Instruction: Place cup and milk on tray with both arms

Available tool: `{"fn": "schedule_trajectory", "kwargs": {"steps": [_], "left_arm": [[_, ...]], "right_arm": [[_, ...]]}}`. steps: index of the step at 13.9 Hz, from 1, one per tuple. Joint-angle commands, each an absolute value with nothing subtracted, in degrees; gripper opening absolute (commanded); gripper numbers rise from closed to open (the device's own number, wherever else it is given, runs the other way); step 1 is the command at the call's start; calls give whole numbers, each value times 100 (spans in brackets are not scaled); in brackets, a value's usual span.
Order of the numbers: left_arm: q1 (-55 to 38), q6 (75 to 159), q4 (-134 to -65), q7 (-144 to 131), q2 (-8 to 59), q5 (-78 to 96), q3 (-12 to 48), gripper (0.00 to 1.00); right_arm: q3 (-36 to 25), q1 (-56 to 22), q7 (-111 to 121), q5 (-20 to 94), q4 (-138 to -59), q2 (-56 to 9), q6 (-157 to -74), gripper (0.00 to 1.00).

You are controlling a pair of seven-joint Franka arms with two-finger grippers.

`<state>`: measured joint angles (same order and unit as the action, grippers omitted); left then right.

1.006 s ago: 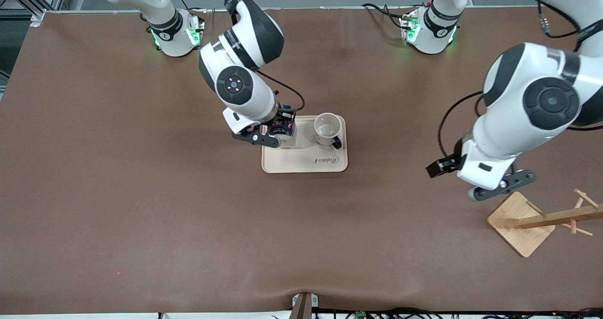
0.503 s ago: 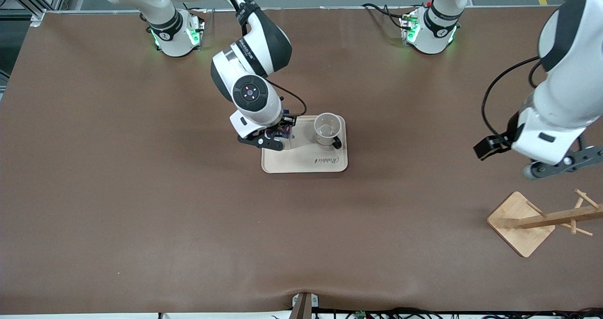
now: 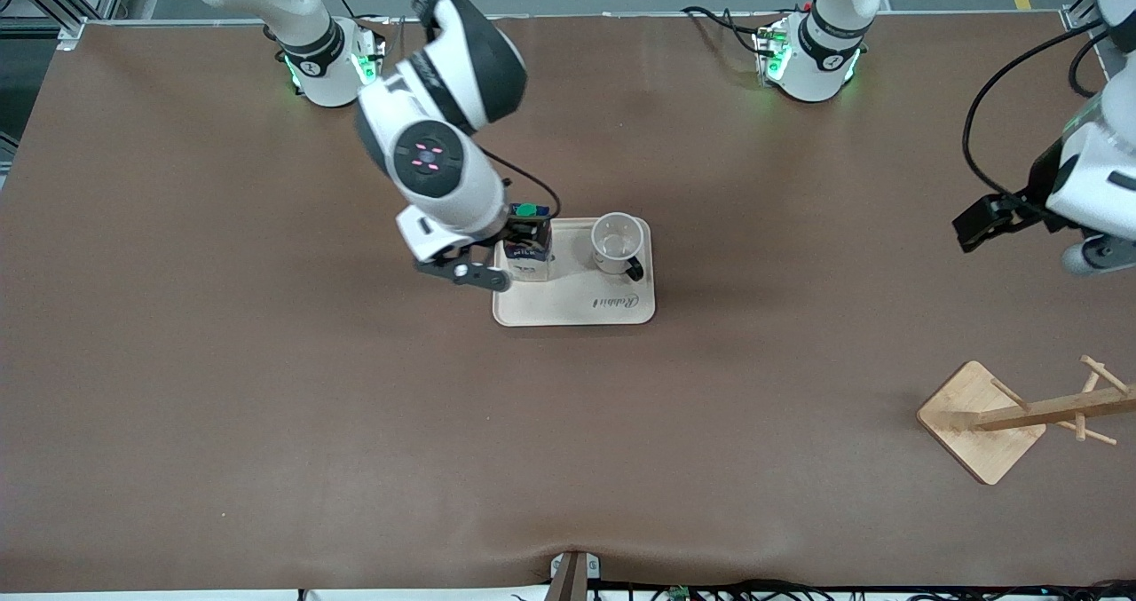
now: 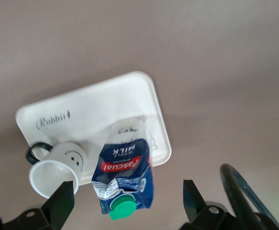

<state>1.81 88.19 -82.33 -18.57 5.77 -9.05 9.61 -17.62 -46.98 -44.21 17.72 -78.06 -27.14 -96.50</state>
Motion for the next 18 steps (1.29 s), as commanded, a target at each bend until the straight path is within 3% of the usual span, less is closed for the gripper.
{"fn": "schedule_trajectory", "kwargs": {"steps": [1,5,7,11,15,18], "left_arm": [[53,8859,-9007,-1627,-174,-547,677,100],[53,8851,-9352,-1617,-527,-457,597,100],[97,8842,-9334,-1600,-545,-448,606,100],[70,8737,-9343,-1582,-554,-396,677,100],[88,8640,-9334,-1380,-580,-167,668,100],[105,8587,-9343,-951,-554,-167,633,100]], "right_arm": [[-1784,-4159,-4149,1758,-7498,-2602,-9126,100],[-1942,-3447,-4140,1661,-6445,-2470,-8264,100],[-1978,-3201,-4105,1609,-6503,-2068,-7876,100],[-2083,-2551,-1387,846,-7582,-1224,-7971,100],[-2109,-2173,-21,79,-9163,-152,-8997,100],[-2145,-1872,858,-96,-9501,79,-9089,100]]}}
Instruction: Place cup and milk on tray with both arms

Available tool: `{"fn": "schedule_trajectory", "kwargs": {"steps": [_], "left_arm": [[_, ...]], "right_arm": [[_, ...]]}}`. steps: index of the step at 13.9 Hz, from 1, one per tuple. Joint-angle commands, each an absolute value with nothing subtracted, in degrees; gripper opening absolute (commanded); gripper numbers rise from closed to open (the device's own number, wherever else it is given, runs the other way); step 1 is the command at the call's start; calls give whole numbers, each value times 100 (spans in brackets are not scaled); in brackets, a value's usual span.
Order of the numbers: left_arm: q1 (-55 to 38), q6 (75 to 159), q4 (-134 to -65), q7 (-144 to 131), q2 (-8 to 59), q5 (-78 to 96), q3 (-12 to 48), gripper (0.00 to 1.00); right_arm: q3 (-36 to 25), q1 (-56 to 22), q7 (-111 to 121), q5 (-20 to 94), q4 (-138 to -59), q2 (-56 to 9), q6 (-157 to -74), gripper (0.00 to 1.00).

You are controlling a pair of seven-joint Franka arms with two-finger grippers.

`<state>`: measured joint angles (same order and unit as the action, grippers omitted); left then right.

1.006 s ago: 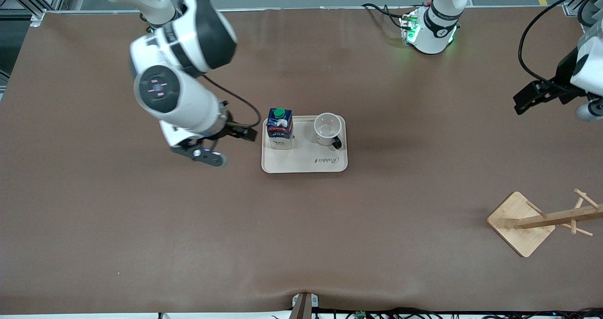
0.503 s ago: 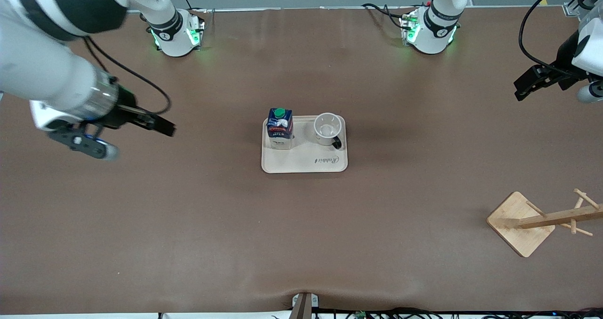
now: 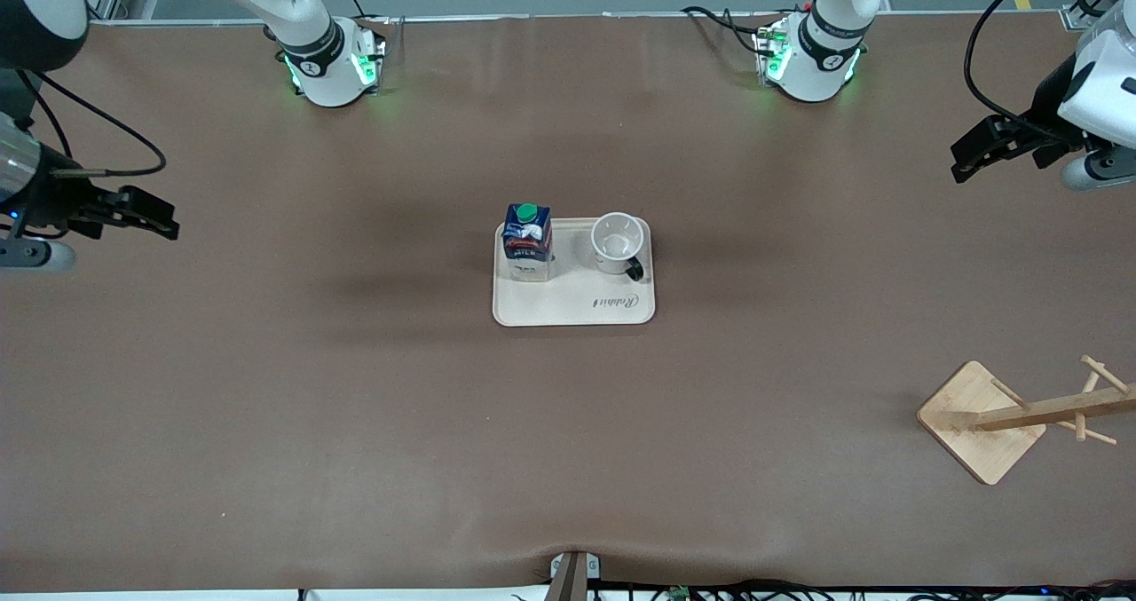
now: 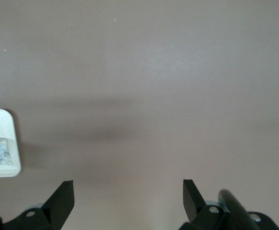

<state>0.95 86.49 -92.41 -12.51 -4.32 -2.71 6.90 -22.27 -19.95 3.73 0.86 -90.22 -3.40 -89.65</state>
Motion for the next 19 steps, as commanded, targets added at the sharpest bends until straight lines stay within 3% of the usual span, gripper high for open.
{"fn": "schedule_trajectory", "kwargs": {"steps": [1,5,19], "left_arm": [[105,8561,-9334,-941,-562,-167,615,100],[105,8447,-9308,-940,-580,-158,598,100],[114,8446,-9114,-923,-422,-158,589,100]], "right_arm": [[-2145,-1872,966,-105,-9466,70,-8862,100],[-2144,-1820,967,-123,-8448,-70,-8491,100],[-2127,-1802,975,-88,-8200,-88,-8482,100]]}}
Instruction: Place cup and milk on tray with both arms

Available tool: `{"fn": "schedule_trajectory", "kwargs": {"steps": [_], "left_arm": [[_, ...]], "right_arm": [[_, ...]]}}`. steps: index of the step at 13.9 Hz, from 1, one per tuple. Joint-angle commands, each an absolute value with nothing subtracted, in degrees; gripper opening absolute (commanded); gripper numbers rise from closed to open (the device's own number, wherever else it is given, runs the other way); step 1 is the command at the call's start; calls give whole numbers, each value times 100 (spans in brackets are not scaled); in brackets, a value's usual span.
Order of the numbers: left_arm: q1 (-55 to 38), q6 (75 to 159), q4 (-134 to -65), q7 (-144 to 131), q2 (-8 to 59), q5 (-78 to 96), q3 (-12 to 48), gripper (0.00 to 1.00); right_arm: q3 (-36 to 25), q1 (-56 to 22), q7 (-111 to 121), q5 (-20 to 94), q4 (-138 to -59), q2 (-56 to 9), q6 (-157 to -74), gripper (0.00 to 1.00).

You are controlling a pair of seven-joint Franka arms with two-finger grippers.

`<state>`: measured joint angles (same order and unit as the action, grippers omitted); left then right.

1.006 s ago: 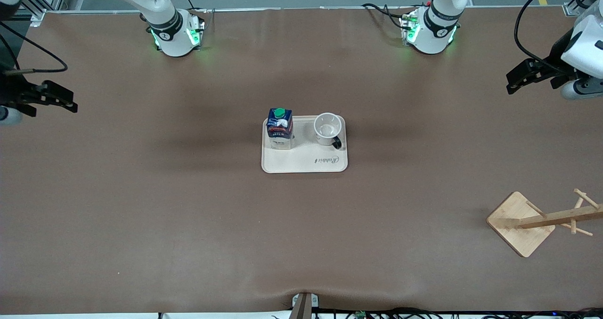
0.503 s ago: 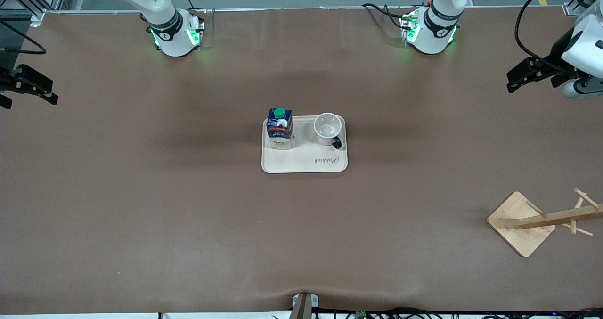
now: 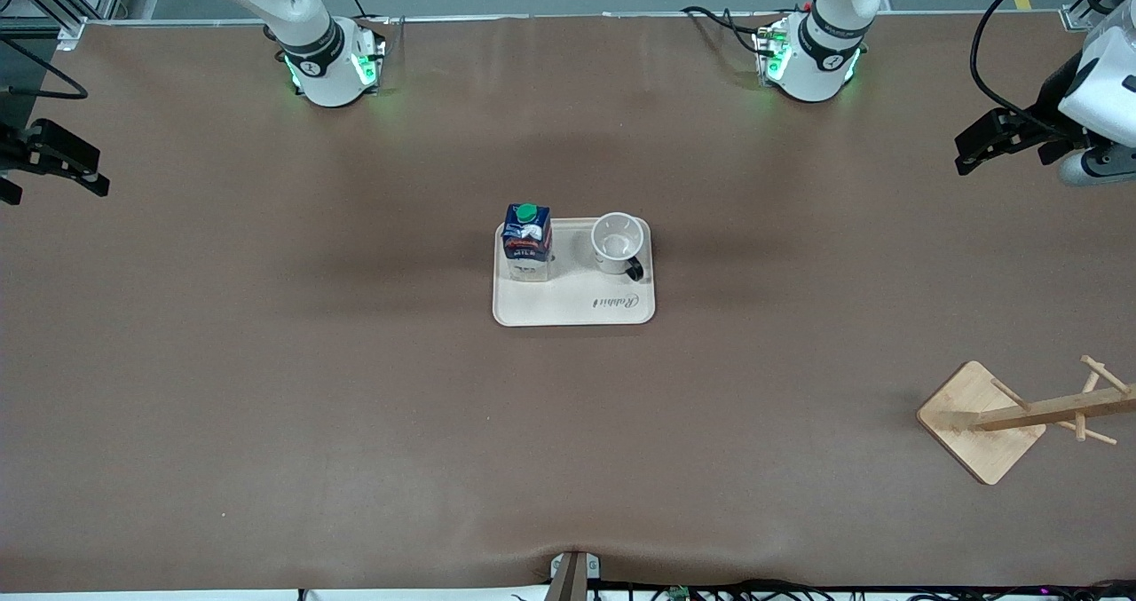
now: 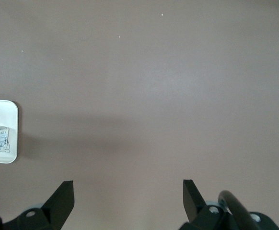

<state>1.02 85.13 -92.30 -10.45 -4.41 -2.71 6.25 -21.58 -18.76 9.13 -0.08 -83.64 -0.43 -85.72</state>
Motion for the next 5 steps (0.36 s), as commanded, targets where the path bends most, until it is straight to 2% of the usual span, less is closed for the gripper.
{"fn": "schedule_trajectory", "kwargs": {"steps": [1,4,5], "left_arm": [[114,8446,-9114,-923,-422,-158,589,100],[106,8446,-9105,-923,-422,-149,589,100],[114,8446,-9105,-932,-422,-141,589,100]], "right_arm": [[-2066,-1619,993,-36,-8209,-88,-8481,100],[-900,-609,1002,-87,-8200,-88,-8490,100],[-827,-580,985,-97,-8200,-88,-8490,100]]}}
